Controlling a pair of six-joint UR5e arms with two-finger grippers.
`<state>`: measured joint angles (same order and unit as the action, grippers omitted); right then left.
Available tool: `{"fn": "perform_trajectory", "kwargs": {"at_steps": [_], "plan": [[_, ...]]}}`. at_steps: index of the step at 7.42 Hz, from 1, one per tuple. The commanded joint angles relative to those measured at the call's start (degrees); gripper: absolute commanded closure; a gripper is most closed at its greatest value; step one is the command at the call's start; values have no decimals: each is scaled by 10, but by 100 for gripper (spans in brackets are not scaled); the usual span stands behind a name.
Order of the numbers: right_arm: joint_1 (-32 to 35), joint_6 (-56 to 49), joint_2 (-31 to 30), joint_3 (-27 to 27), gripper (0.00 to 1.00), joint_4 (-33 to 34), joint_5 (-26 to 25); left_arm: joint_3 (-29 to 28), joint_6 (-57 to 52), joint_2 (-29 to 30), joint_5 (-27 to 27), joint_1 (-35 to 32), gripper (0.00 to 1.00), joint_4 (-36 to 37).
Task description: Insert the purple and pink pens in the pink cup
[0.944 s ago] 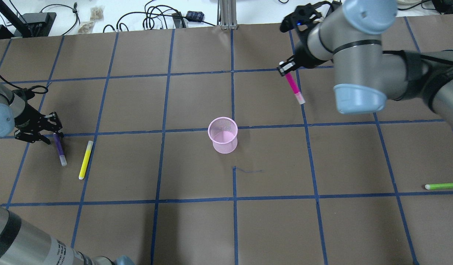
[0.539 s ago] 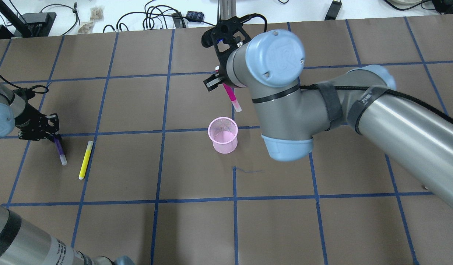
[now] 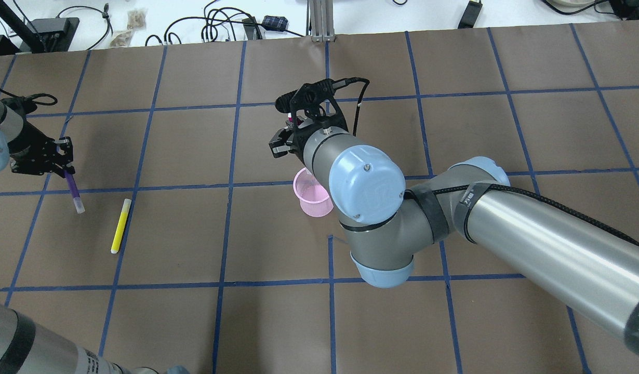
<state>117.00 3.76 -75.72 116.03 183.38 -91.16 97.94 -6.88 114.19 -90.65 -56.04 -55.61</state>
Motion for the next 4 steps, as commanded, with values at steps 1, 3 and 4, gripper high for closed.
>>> {"fn": "perform_trajectory", "kwargs": {"at_steps": [1, 3, 4], "plan": [[1, 7, 19, 16, 100, 43, -15, -12, 7, -35, -2, -28, 100, -5], [2, 8, 63, 20, 100, 96, -26, -12, 29, -54, -4, -58, 100, -4], [2, 12, 74, 21, 100, 110, -25, -12, 49, -58, -4, -76, 100, -1]]}}
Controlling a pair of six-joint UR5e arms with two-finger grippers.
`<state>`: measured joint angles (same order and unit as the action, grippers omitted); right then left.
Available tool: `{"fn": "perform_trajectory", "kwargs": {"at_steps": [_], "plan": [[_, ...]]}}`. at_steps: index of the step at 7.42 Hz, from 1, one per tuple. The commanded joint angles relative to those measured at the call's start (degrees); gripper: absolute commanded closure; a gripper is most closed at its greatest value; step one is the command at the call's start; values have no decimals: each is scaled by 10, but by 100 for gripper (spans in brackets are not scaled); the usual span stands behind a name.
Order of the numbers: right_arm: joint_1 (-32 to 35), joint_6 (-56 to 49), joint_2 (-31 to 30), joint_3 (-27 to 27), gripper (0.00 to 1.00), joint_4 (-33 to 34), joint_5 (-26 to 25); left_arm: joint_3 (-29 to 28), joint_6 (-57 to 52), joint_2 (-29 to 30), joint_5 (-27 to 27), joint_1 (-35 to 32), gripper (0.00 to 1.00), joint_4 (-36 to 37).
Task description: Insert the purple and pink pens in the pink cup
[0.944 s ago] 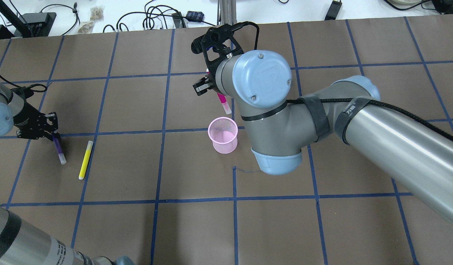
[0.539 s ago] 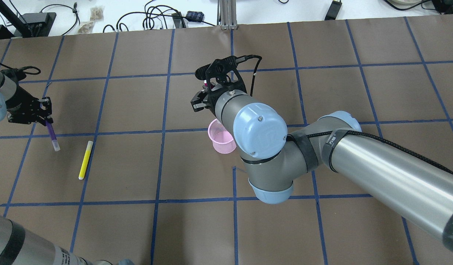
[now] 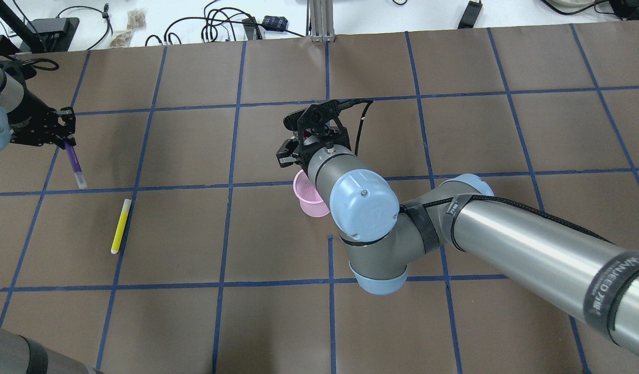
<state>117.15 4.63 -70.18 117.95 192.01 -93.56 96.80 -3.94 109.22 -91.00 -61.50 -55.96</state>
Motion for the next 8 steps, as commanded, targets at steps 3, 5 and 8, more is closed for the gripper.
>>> {"fn": "perform_trajectory", "kwargs": {"at_steps": [3, 5, 8], "plan": [[2, 23, 17, 16, 6, 17, 5, 1, 48, -17, 0, -53, 100, 5], [-7, 22, 4, 6, 0, -20, 4, 0, 55, -23, 2, -70, 100, 7], [-82, -41, -69, -58, 0, -273, 7, -10, 201, -46, 1, -174, 100, 23]]}}
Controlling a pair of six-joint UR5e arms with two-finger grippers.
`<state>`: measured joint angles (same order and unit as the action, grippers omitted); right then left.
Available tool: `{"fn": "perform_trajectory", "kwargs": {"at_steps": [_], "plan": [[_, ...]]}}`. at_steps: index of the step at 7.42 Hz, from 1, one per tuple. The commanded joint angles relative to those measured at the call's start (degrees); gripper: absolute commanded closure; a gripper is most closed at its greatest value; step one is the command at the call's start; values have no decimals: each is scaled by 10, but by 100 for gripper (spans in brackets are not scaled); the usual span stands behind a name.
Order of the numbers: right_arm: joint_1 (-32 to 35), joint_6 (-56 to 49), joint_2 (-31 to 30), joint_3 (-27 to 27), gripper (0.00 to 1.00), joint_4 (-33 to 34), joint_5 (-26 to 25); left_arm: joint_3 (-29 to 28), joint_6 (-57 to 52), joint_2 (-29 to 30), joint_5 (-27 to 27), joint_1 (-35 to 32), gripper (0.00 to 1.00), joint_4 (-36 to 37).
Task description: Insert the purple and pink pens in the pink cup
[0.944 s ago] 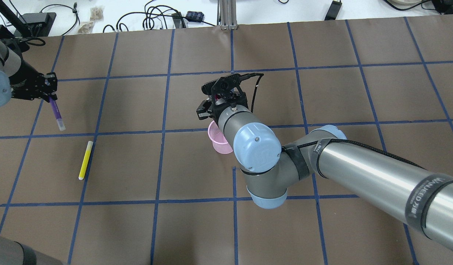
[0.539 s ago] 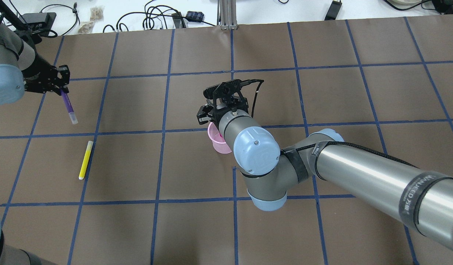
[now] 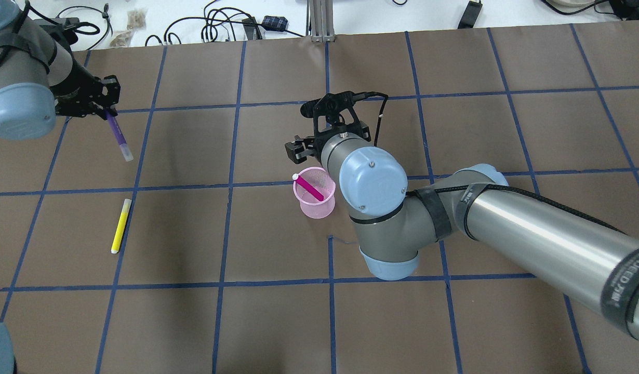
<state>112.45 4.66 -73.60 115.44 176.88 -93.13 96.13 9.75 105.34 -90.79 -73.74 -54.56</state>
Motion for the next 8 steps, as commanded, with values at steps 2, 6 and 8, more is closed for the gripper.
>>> {"fn": "perform_trajectory", "kwargs": {"at_steps": [2, 6, 8], "plan": [[-113, -97, -85, -86, 0, -324, 41, -1, 146, -3, -31, -152, 100, 75], [-247, -267, -147, -193, 0, -647, 77, 10, 192, 8, -145, -349, 100, 112], [-247, -267, -144, -274, 0, -783, 41, 16, 194, 12, -144, -392, 100, 114]]}}
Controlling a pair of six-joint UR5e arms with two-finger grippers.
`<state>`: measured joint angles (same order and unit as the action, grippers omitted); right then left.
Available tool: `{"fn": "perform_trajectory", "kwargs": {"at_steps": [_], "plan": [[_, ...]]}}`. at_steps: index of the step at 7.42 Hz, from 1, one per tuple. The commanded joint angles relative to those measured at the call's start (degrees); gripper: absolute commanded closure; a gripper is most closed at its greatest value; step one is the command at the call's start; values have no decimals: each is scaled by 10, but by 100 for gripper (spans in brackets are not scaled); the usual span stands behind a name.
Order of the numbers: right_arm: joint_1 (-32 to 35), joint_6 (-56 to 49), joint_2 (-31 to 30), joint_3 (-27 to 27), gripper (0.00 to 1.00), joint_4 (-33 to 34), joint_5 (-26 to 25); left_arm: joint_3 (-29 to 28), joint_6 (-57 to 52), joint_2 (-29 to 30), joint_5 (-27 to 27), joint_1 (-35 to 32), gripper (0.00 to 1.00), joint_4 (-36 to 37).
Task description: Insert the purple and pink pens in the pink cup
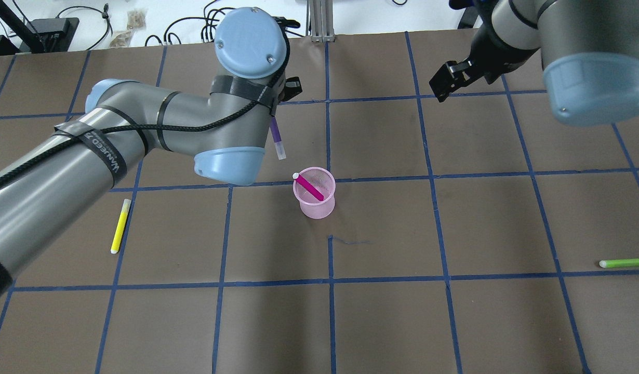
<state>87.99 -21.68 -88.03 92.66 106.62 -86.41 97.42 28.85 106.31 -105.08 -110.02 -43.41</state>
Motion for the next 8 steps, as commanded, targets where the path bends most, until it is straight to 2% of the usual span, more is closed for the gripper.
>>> {"fn": "perform_trajectory", "kwargs": {"at_steps": [1, 3, 4, 6, 7, 8], "plan": [[-2, -5, 0, -47, 0, -125, -77, 6, 26, 5, 2, -37, 100, 3], [4, 42, -1, -62, 0, -142, -71, 11, 75, 19, 1, -40, 100, 1], [10, 139, -1, -56, 0, -147, -63, 37, 75, 18, -4, -37, 100, 2], [14, 168, -5, -50, 0, -136, -45, 55, 84, 32, -6, -39, 100, 72], [14, 215, -6, -37, 0, -103, -46, 58, 102, 35, -6, -44, 100, 75], [14, 259, -7, -31, 0, -98, -46, 58, 104, 37, -7, -50, 100, 74]]}}
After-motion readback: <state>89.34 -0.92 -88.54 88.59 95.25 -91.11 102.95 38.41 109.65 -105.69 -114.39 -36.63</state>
